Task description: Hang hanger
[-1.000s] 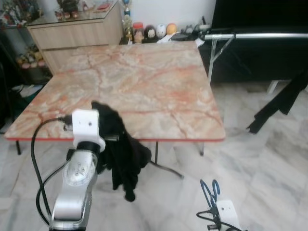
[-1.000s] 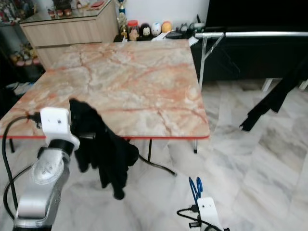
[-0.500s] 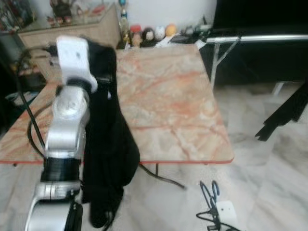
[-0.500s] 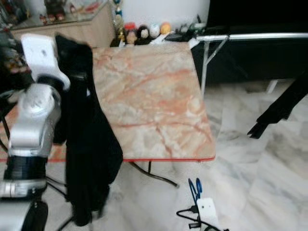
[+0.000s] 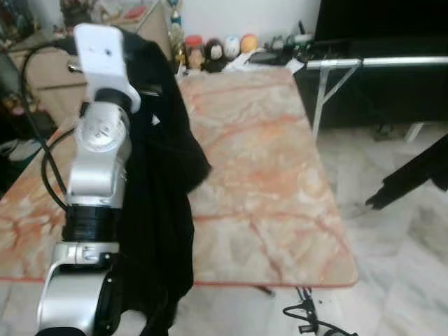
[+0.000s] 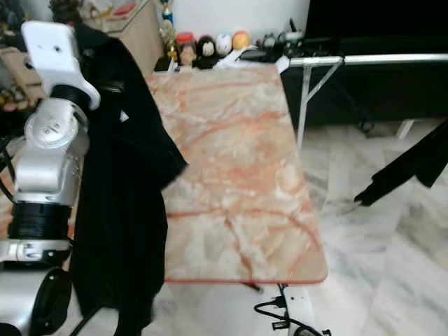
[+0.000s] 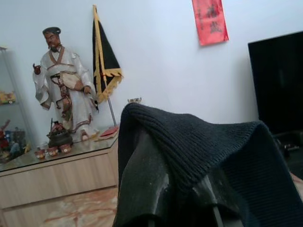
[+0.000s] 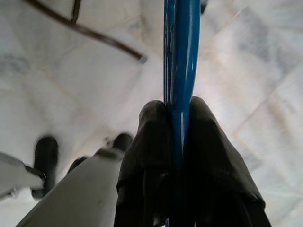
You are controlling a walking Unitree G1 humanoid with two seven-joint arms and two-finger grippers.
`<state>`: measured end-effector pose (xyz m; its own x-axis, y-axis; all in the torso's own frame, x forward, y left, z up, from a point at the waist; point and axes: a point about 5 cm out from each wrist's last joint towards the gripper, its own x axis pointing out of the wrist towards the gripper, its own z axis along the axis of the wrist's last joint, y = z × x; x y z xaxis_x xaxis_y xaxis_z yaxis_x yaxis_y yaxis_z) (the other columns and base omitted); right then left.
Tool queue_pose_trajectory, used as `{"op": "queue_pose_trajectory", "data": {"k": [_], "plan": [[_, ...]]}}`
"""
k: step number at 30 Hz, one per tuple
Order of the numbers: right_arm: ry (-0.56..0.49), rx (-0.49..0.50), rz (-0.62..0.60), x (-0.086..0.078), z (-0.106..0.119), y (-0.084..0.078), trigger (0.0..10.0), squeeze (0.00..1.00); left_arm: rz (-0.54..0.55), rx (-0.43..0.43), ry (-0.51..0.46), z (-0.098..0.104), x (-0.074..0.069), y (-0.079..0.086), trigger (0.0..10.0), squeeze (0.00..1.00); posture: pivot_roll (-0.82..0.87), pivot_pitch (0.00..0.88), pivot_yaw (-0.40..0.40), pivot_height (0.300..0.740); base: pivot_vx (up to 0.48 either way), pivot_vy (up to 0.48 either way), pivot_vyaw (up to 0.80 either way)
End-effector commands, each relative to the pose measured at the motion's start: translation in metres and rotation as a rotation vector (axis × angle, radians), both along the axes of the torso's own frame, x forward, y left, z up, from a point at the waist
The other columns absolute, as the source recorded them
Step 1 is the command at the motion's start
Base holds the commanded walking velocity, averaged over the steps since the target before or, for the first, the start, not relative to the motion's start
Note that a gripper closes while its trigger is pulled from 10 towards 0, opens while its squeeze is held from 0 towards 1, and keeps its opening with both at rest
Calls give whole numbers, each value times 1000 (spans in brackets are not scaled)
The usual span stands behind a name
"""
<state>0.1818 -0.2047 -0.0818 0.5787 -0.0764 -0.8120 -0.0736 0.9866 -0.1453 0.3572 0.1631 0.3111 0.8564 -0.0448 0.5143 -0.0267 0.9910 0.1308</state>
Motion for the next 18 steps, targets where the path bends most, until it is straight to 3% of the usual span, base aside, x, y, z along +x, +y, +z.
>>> {"op": "queue_pose_trajectory", "data": {"k": [1,3,6,10,11,12,13,14,18], "plan": [[3,28,8,0,-2,10,10000,0,36,1,-31,4,-4,11,10000,0,-44,0,75,740,356,0,0],[6,28,10,-1,-2,10,10000,0,-20,9,54,-23,-7,7,10000,0,-47,0,73,740,0,0,0],[8,29,11,-1,-2,10,10000,0,-51,15,113,-41,-13,5,10000,0,-45,0,72,740,0,0,0],[17,29,19,-2,-3,9,10000,0,-98,7,288,-91,-40,5,10000,0,-43,0,72,740,0,0,0],[17,29,19,-2,-3,9,10000,0,-98,7,288,-91,-40,5,10000,0,-43,0,72,740,0,0,0],[20,29,20,-3,-3,9,10000,0,-123,5,364,-108,-52,3,10000,0,-44,0,75,740,0,0,0],[20,29,20,-3,-3,9,10000,0,-123,5,364,-108,-52,3,10000,0,-44,0,75,740,0,0,0],[22,30,21,-3,-3,10,10000,0,-150,12,428,-124,-65,0,10000,0,-46,0,78,740,0,0,0],[24,32,20,-4,-3,10,10000,0,-185,11,512,-141,-82,-5,10000,0,-50,0,83,740,0,0,0]]}}
